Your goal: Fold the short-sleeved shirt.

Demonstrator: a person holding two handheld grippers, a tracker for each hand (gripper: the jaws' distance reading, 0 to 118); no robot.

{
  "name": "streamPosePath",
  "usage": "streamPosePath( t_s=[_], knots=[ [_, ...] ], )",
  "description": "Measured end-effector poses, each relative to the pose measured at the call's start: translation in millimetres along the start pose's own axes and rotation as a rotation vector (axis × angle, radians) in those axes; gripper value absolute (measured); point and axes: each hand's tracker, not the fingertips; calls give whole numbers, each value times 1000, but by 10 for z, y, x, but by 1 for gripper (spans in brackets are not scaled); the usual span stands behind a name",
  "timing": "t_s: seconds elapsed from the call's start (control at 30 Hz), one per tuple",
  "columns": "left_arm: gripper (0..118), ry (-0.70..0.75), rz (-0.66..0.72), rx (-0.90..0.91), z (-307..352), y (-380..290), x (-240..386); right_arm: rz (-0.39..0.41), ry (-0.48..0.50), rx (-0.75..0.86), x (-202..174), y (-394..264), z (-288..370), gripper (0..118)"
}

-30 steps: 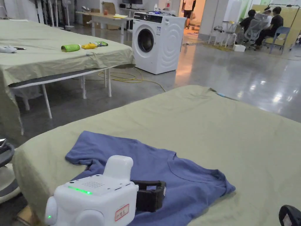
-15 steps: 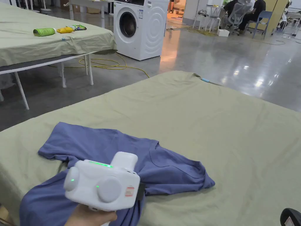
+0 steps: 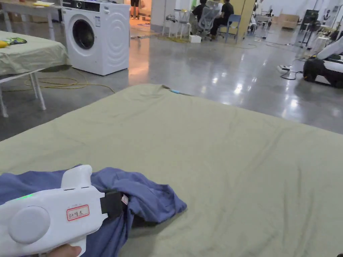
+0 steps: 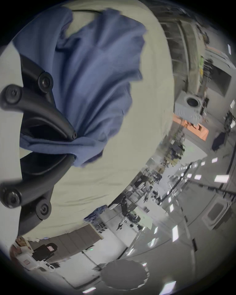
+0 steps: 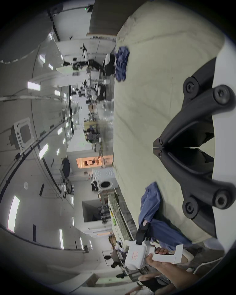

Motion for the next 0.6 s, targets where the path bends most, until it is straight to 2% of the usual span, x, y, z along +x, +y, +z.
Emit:
streamPosePath(
  t_s=[0.27, 0.4, 0.6],
  knots=[
    [7, -232, -76, 3, -491, -175, 1488, -78, -267, 62, 897, -25, 923, 2],
    [7, -459, -126, -81, -722, -515, 2284, -84, -399, 81, 1273, -59, 1417, 2],
    [7, -745, -321, -235, -696, -1353, 3423, -130, -553, 105, 1624, -184, 1972, 2]
  ],
)
